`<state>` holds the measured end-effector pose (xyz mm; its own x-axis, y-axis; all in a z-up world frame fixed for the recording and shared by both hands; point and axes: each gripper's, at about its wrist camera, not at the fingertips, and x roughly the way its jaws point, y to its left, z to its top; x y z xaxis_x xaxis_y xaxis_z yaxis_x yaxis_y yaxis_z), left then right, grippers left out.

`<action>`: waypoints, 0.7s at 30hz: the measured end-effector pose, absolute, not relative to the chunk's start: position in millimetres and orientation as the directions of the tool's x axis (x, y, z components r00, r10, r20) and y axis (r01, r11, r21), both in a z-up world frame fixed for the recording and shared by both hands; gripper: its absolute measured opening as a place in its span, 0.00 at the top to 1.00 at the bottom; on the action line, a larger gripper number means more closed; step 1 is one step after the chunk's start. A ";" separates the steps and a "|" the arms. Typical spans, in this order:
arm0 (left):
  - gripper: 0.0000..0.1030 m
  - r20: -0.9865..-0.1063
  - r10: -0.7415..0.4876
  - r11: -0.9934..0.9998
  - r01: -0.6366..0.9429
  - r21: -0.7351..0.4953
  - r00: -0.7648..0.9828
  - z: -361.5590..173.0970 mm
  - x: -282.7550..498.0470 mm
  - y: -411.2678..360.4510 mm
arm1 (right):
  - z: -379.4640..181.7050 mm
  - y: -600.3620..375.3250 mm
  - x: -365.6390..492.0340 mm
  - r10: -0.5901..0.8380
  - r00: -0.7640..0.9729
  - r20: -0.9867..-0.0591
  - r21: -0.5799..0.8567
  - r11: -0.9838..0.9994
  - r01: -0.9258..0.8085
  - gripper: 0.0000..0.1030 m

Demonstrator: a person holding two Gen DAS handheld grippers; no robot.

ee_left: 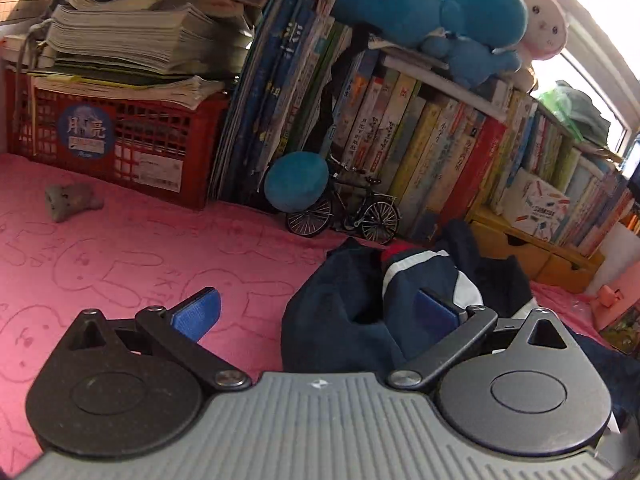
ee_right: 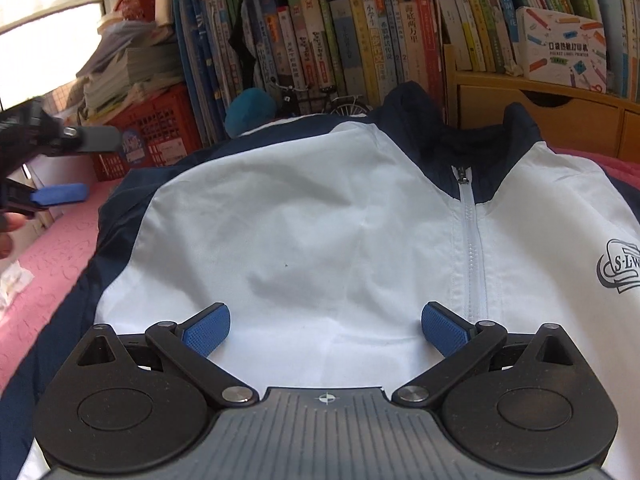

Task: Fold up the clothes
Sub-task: 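Grasp the other navy sleeve near its white stripe with the left gripper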

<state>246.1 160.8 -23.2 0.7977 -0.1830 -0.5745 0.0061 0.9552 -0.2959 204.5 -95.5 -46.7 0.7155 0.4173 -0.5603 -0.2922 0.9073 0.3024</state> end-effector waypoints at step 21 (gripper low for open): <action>0.17 -0.753 0.028 0.984 -0.152 -0.097 0.658 -73.4 317.1 116.0 | -54.4 -129.6 215.1 0.527 0.717 -0.455 0.523 0.810 -0.263 0.00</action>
